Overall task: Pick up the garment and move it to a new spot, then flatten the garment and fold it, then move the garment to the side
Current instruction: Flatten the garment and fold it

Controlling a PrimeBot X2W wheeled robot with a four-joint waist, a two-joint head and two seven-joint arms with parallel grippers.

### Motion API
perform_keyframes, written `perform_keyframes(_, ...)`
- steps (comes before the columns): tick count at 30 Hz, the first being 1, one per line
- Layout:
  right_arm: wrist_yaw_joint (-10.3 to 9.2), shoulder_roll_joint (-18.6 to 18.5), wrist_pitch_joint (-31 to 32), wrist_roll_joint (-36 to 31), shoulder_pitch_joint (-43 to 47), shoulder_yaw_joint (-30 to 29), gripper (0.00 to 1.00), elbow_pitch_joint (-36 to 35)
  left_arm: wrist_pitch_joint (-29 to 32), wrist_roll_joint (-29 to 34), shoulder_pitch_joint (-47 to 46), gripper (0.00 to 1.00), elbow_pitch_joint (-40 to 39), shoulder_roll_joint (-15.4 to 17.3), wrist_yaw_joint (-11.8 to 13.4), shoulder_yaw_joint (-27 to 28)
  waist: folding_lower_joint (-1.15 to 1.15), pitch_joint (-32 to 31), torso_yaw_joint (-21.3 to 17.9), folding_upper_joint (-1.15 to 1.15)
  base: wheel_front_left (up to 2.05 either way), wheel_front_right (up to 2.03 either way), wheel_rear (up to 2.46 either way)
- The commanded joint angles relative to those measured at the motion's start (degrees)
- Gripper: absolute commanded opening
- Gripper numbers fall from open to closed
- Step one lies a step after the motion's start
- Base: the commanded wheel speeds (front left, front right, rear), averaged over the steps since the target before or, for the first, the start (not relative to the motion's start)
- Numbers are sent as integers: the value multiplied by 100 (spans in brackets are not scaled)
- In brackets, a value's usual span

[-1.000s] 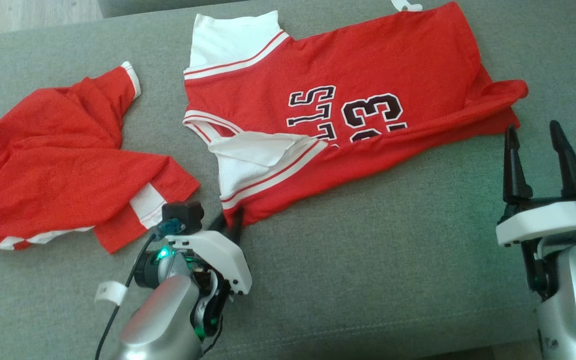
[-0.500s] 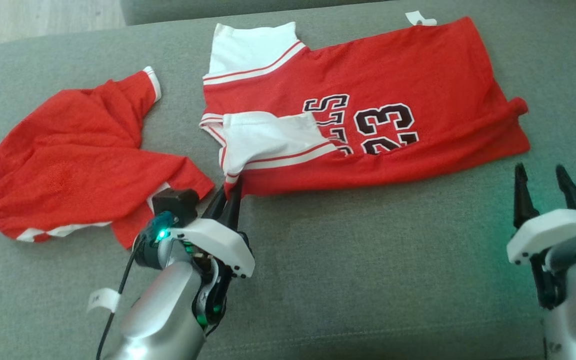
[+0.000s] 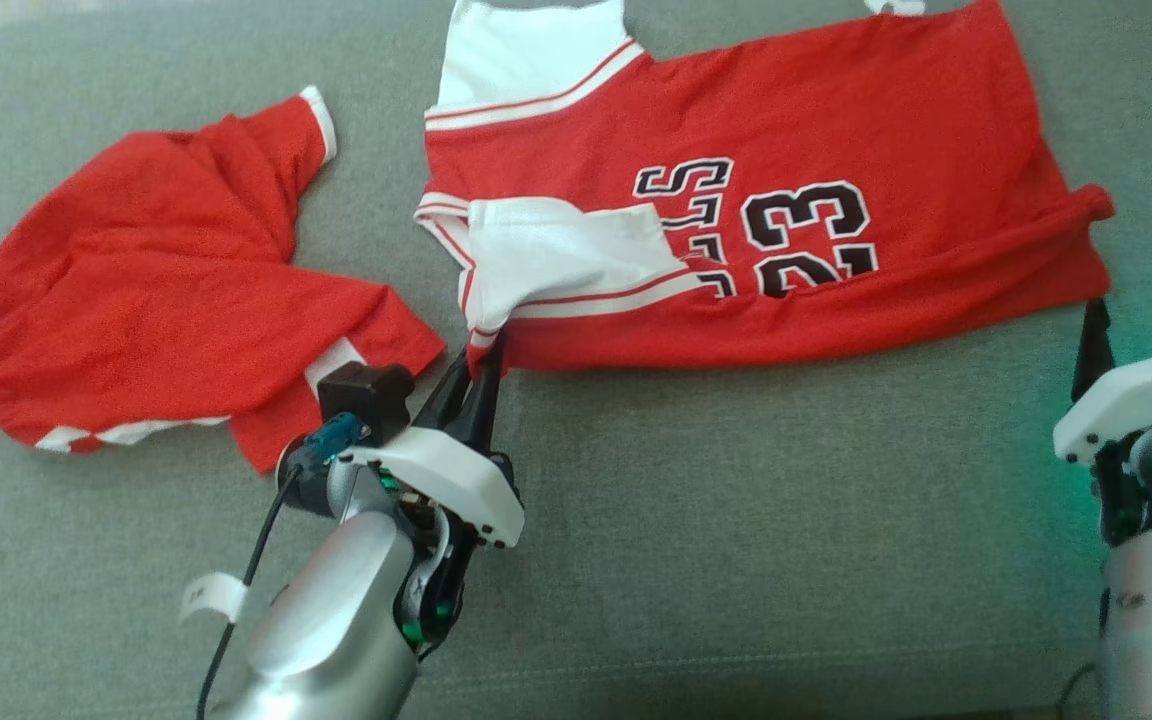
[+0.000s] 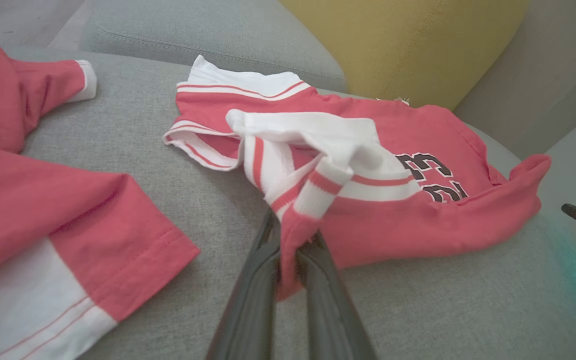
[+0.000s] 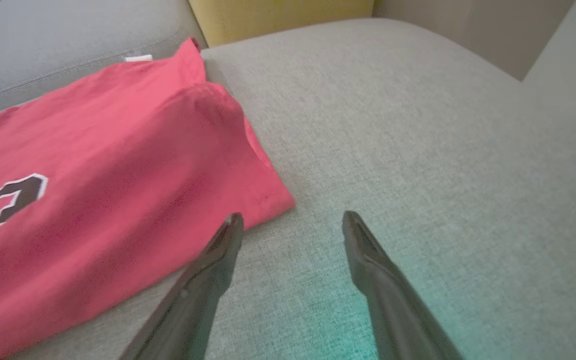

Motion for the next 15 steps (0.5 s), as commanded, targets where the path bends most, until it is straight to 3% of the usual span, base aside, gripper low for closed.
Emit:
perform_keyframes(1, 1, 46, 54, -42, -335, -33, 100, -14, -76, 76, -194, 0, -262, 54, -39, 135, 0, 139, 61, 0, 0, 0, 0)
perform_keyframes(15, 1, 42, 104, -404, -1317, -1025, 100, 855, -77, 302, -376, 0, -668, 46, -165, 217, 0, 656, 268, 0, 0, 0, 0)
